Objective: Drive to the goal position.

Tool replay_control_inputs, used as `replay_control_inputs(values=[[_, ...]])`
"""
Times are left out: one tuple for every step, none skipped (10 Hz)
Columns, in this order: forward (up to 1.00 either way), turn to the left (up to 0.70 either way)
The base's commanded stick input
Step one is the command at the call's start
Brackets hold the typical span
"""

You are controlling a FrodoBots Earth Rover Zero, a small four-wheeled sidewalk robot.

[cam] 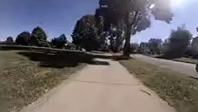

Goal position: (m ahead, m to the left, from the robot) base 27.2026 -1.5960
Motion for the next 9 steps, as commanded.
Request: replay_control_inputs(values=[[0.85,0.0],[0.85,0.0],[0.85,0.0],[0.85,-0.16],[0.85,-0.34],[0.85,-0.26],[0.85,-0.05],[0.85,-0.12],[0.85,-0.34]])
